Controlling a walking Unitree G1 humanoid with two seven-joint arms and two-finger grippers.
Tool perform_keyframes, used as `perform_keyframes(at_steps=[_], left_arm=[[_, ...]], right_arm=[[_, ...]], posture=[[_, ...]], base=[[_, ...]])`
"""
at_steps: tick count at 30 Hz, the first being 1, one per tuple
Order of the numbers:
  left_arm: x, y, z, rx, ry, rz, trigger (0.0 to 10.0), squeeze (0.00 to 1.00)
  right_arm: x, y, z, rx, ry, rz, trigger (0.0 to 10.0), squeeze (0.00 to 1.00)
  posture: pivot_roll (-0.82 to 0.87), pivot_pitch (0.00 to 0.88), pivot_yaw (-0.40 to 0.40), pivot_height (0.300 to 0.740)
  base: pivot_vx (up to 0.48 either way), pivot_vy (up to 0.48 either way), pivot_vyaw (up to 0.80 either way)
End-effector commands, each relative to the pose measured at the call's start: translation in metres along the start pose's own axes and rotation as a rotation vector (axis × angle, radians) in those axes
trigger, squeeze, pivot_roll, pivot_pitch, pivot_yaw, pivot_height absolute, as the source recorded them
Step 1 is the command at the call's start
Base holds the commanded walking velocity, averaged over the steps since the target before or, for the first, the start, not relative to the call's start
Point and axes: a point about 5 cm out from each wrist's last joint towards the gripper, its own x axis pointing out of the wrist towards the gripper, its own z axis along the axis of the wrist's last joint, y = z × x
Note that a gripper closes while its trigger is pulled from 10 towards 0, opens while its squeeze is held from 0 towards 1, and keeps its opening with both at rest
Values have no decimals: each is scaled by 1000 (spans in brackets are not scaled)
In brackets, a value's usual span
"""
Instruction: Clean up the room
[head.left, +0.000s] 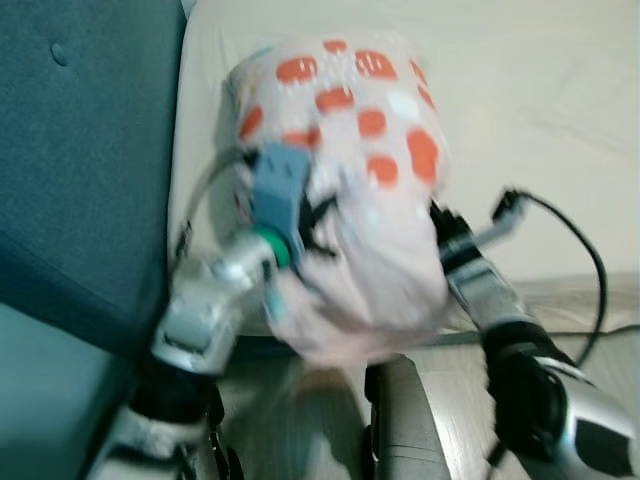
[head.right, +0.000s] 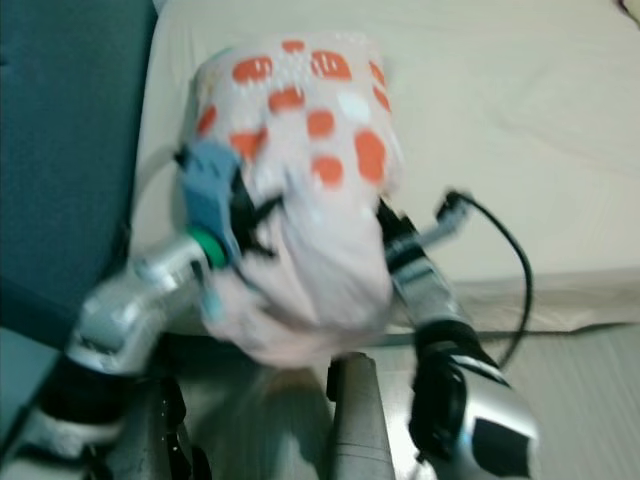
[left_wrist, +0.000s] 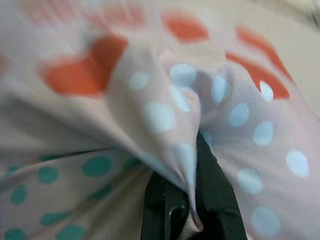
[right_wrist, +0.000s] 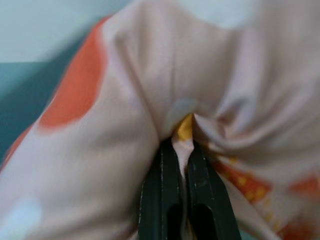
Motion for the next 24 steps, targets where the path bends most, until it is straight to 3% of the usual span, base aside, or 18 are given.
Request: perform_keyframes(at_steps=[1, 2, 6, 8, 9, 12, 16, 17, 18, 19, 20, 21, 22, 24], left_arm=[[0, 3, 22, 56, -113, 32, 0, 0], [0, 10, 40, 126, -192, 89, 0, 0], [0, 13, 50, 173, -243, 125, 0, 0], [-10, 25, 81, 310, -383, 280, 0, 0], [-12, 28, 85, 334, -401, 317, 0, 0], [-16, 32, 84, 364, -401, 363, 0, 0], [-29, 42, 56, 426, -315, 427, 0, 0], [-31, 45, 43, 402, -249, 427, 2235, 0], [-33, 46, 17, 338, -105, 382, 2235, 0], [-38, 46, -14, 242, 46, 332, 10000, 0], [-38, 46, -14, 242, 46, 332, 10000, 0], [-42, 44, -34, 174, 141, 297, 10000, 0], [-42, 44, -34, 174, 141, 297, 10000, 0], [-52, 44, -69, 91, 297, 281, 10000, 0]], right_arm=[[19, 25, -4, 30, -7, 165, 0, 0], [29, 39, -1, 32, -25, 251, 0, 0], [35, 47, 1, 33, -35, 303, 0, 0], [49, 71, 6, -36, -17, 451, 0, 0], [52, 74, 5, -63, 1, 460, 0, 0], [52, 72, -1, -119, 47, 437, 0, 0], [40, 47, -19, -202, 137, 264, 0, 0], [35, 37, -24, -208, 149, 174, 0, 0], [24, 22, -31, -190, 170, 53, 0, 0], [8, 4, -42, -158, 198, -70, 0, 0], [8, 4, -42, -158, 198, -70, 0, 0], [-4, -7, -49, -133, 217, -145, 0, 0], [-4, -7, -49, -133, 217, -145, 0, 0], [-36, -29, -76, -76, 307, -318, 0, 0]], posture=[[0, 184, 72, 565], [0, 184, 72, 565], [0, 184, 72, 565], [14, 184, 66, 565], [14, 184, 66, 565], [18, 187, 65, 565], [20, 192, 67, 565], [20, 192, 67, 565], [30, 199, 64, 565], [30, 205, 64, 565], [30, 205, 64, 565], [29, 206, 65, 565], [29, 206, 65, 565], [15, 211, 65, 565]], base=[[0, 0, 0], [0, 0, 0], [0, 0, 0], [0, 0, 0], [0, 0, 0], [0, 0, 0], [0, 0, 0], [0, 0, 0], [0, 0, 0], [0, 0, 0], [0, 0, 0], [0, 0, 0], [0, 0, 0], [0, 0, 0]])
